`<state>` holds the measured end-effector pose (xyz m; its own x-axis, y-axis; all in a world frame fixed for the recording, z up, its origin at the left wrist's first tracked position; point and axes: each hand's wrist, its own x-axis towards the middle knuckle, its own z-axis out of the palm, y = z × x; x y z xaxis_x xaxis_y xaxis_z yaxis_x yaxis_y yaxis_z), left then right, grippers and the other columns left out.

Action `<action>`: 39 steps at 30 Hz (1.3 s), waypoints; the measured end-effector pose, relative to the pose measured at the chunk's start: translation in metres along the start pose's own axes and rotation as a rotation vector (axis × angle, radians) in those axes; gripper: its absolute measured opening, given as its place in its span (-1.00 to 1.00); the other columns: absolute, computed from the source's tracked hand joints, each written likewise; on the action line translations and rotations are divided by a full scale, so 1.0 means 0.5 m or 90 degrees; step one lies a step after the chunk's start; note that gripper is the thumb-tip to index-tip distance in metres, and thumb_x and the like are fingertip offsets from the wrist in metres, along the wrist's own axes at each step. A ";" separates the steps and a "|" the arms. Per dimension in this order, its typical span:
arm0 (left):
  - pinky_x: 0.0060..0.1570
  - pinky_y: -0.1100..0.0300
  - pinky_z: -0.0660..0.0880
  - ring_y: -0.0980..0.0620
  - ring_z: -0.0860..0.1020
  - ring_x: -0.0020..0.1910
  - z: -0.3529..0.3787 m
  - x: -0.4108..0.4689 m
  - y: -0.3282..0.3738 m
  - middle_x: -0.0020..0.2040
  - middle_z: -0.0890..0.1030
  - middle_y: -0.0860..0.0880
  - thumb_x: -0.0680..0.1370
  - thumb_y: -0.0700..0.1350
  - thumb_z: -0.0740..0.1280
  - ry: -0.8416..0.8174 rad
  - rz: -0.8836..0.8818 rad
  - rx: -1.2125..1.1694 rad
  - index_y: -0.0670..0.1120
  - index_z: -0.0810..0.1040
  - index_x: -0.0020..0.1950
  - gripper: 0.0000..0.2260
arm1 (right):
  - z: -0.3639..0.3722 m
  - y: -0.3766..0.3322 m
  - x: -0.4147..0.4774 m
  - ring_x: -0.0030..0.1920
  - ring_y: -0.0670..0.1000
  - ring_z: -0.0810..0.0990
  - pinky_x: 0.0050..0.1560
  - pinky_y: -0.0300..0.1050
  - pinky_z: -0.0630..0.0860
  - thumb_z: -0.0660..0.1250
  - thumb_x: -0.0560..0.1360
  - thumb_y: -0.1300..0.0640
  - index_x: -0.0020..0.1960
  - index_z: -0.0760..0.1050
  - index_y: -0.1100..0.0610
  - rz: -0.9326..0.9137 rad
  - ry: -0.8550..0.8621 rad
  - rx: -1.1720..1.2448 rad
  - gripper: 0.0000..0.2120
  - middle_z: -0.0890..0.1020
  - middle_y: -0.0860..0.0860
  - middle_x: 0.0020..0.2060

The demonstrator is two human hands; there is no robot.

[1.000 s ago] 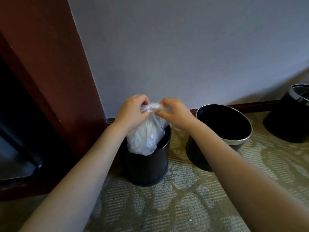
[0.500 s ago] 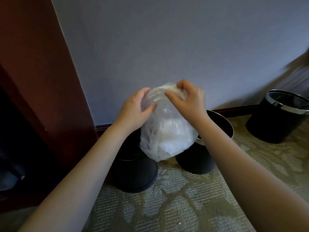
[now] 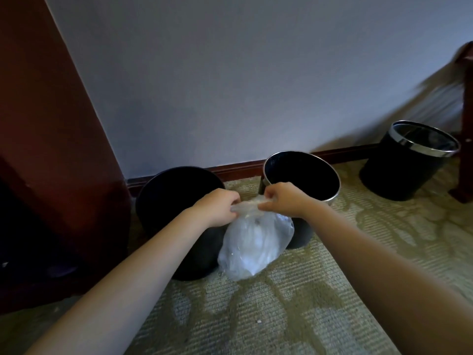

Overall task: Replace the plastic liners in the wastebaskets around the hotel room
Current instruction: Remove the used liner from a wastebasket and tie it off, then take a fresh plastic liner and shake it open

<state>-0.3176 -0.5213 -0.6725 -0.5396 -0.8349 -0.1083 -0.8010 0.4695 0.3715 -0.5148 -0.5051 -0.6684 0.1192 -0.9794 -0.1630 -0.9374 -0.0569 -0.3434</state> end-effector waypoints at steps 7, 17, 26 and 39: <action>-0.10 0.11 0.51 -0.01 0.53 -0.10 0.032 0.006 -0.003 -0.05 0.55 -0.03 0.52 -0.06 0.34 -0.017 0.004 0.055 -0.07 0.52 0.02 -0.87 | 0.026 -0.013 0.007 0.09 0.10 0.55 0.15 0.01 0.51 0.32 0.54 -0.01 0.16 0.57 0.18 0.009 -0.131 -0.109 -0.69 0.61 0.08 0.08; 0.08 0.11 0.49 -0.05 0.56 0.05 -0.033 0.009 -0.051 0.07 0.62 -0.06 0.52 -0.10 0.34 0.192 -0.109 -0.093 -0.11 0.60 0.11 -0.81 | -0.005 -0.058 0.058 -0.07 -0.04 0.51 -0.05 -0.19 0.41 0.35 0.53 0.05 0.08 0.59 0.08 -0.044 0.099 0.094 -0.83 0.57 -0.04 -0.09; -0.02 0.25 0.36 -0.05 0.55 0.07 -0.267 -0.002 -0.069 0.10 0.61 -0.09 0.54 -0.12 0.34 0.262 -0.233 -0.171 -0.16 0.57 0.14 -0.79 | -0.194 -0.204 0.119 -0.02 0.04 0.58 -0.04 -0.11 0.49 0.36 0.53 0.06 0.12 0.56 0.10 -0.056 0.084 0.277 -0.80 0.61 0.05 -0.02; -0.04 0.20 0.40 -0.01 0.53 0.02 -0.861 -0.192 0.140 0.10 0.60 -0.08 0.55 -0.08 0.33 0.231 -0.326 -0.171 -0.14 0.56 0.17 -0.76 | -0.760 -0.524 0.010 0.01 0.04 0.54 -0.03 -0.15 0.43 0.34 0.53 0.05 0.10 0.58 0.09 -0.145 -0.025 0.178 -0.81 0.63 0.07 0.07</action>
<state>-0.2100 -0.5320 -0.2391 0.0482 -0.9983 -0.0327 -0.8150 -0.0583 0.5766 -0.3930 -0.5688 -0.2279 0.3320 -0.9392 -0.0876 -0.7601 -0.2114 -0.6144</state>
